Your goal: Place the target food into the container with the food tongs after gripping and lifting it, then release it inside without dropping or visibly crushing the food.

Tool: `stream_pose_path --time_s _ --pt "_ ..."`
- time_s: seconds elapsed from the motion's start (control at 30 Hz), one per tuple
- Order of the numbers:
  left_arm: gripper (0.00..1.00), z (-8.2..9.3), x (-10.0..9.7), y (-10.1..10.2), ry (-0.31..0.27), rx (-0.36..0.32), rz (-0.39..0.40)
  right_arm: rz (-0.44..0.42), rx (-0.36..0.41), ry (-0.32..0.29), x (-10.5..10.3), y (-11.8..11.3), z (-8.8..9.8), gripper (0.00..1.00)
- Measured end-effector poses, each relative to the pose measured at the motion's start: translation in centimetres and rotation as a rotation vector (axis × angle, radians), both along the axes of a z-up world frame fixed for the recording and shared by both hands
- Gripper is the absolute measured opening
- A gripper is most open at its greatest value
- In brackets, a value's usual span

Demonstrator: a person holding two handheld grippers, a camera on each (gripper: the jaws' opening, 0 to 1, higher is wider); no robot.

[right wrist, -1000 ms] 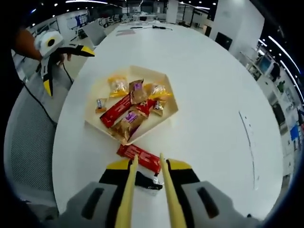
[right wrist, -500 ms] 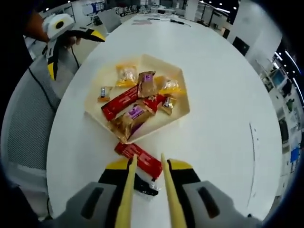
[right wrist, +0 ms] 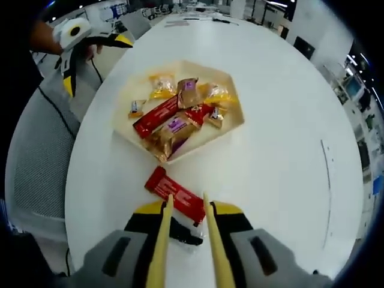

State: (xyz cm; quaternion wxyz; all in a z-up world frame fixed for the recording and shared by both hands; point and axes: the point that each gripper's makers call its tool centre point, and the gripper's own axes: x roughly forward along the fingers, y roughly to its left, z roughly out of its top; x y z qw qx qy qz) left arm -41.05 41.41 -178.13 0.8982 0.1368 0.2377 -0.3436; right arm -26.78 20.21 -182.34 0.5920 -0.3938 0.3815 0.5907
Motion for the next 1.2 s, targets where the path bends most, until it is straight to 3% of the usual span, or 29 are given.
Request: stream_pose_path --time_s 0.3,0.43,0.53,0.63,0.87,1.2 --pt "0.94 0.0 0.0 0.2 -0.001 0.009 0.009 -0.004 -0.017 0.004 -2.3 -1.3 -0.1 0.29" --pt "0.94 0.2 0.2 0.3 -0.006 -0.004 0.023 -0.065 -0.015 -0.004 -2.8 -1.7 -0.1 0.28" --pt "0.94 0.1 0.2 0.3 -0.002 -0.001 0.023 -0.151 0.003 -0.013 -2.6 -1.5 0.0 0.28" --pt "0.93 -0.2 0.0 0.1 0.0 0.018 0.004 -0.321 0.032 0.002 -1.6 -1.4 0.0 0.27" --pt "0.93 -0.4 0.0 0.3 0.008 0.029 0.012 -0.473 0.072 0.029 -0.9 -1.5 -0.2 0.28" --pt "0.93 -0.4 0.0 0.3 0.007 0.042 0.007 -0.453 0.09 0.006 0.0 -1.3 0.4 0.28"
